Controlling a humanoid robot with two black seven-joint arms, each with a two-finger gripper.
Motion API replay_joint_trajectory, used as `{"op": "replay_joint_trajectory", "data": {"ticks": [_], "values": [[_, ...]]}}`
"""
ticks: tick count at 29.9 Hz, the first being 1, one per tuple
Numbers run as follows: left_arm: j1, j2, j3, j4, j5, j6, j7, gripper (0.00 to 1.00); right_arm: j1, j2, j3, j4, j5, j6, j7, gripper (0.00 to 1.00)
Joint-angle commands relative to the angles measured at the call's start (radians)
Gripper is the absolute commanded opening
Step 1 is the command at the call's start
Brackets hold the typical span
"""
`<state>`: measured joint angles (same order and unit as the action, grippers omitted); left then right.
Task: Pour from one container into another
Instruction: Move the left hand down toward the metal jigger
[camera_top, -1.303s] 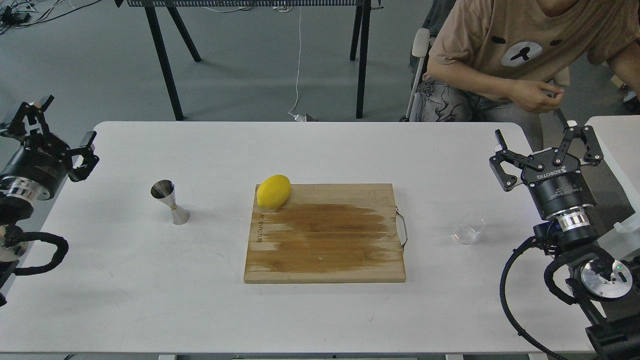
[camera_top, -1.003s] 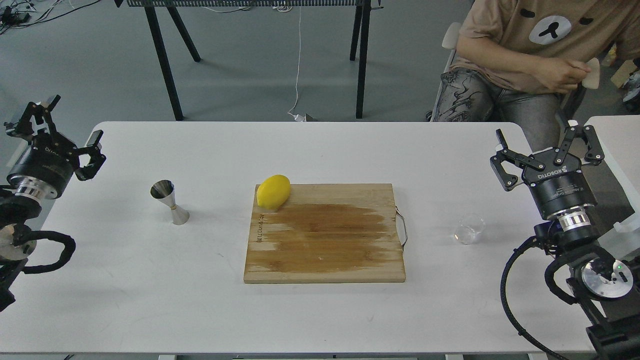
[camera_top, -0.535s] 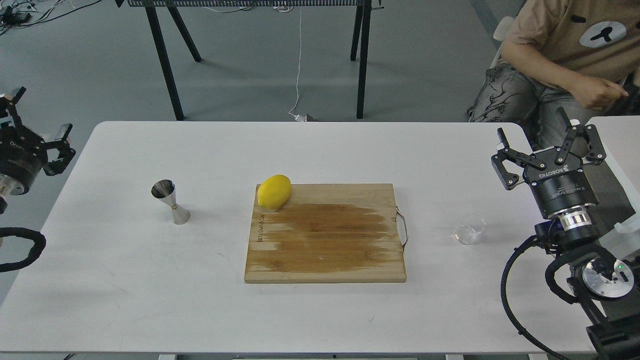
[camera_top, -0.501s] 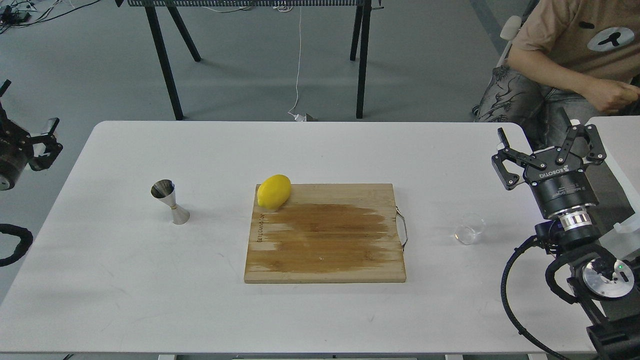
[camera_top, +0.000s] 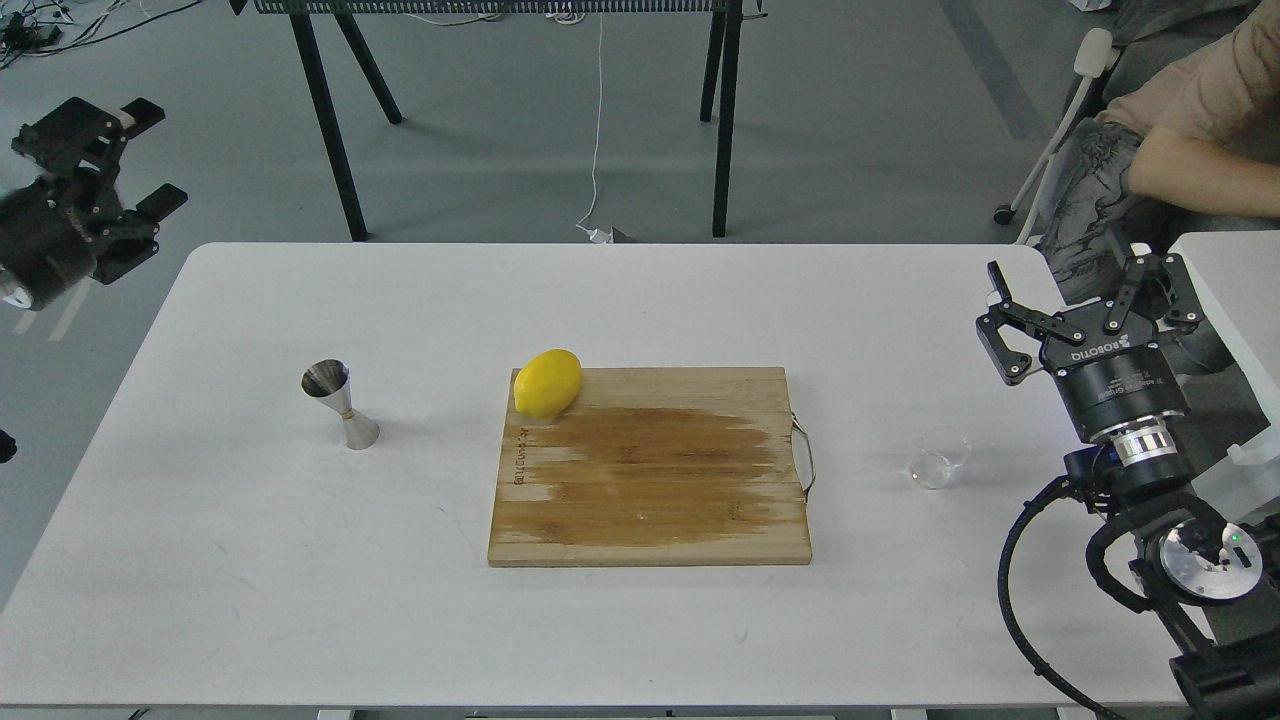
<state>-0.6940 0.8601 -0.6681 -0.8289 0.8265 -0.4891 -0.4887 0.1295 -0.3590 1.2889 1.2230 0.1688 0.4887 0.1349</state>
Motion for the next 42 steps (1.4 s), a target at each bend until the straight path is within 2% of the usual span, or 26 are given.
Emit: {"op": "replay_joint_trajectory", "data": {"ticks": [1, 4, 8, 10, 16, 21, 27, 35, 42], "values": [[0.016, 0.031, 0.010, -0.129, 0.152, 0.032, 0.000, 1.00, -0.001, 0.000, 0.000, 0.000, 0.000, 0.000, 0.002, 0.99], [0.048, 0.063, 0.019, -0.219, 0.252, 0.192, 0.000, 1.00, -0.001, 0.000, 0.003, -0.002, 0.000, 0.000, 0.002, 0.99], [0.151, 0.108, 0.024, -0.350, 0.370, 0.484, 0.000, 0.99, -0.002, 0.000, 0.004, -0.003, 0.000, 0.000, 0.003, 0.99], [0.198, 0.120, 0.024, -0.375, 0.422, 0.626, 0.000, 0.98, -0.002, 0.000, 0.004, -0.005, -0.002, 0.000, 0.003, 0.99], [0.342, 0.117, 0.022, -0.388, 0.606, 0.978, 0.000, 0.98, -0.004, 0.002, 0.007, -0.007, -0.002, 0.000, 0.005, 0.99], [0.477, 0.088, 0.018, -0.377, 0.743, 0.978, 0.000, 0.98, -0.004, 0.006, 0.009, -0.008, -0.002, 0.000, 0.005, 0.99], [0.571, 0.007, 0.013, -0.317, 0.821, 0.978, 0.000, 0.98, -0.005, 0.006, 0.007, -0.007, -0.002, 0.000, 0.005, 0.99], [0.593, -0.134, 0.013, -0.175, 0.879, 0.978, 0.000, 0.98, -0.008, 0.008, 0.009, -0.003, -0.002, 0.000, 0.005, 0.99], [0.533, -0.236, 0.024, -0.023, 0.879, 0.978, 0.000, 0.98, -0.008, 0.008, 0.010, -0.003, 0.000, 0.000, 0.005, 0.99]]}}
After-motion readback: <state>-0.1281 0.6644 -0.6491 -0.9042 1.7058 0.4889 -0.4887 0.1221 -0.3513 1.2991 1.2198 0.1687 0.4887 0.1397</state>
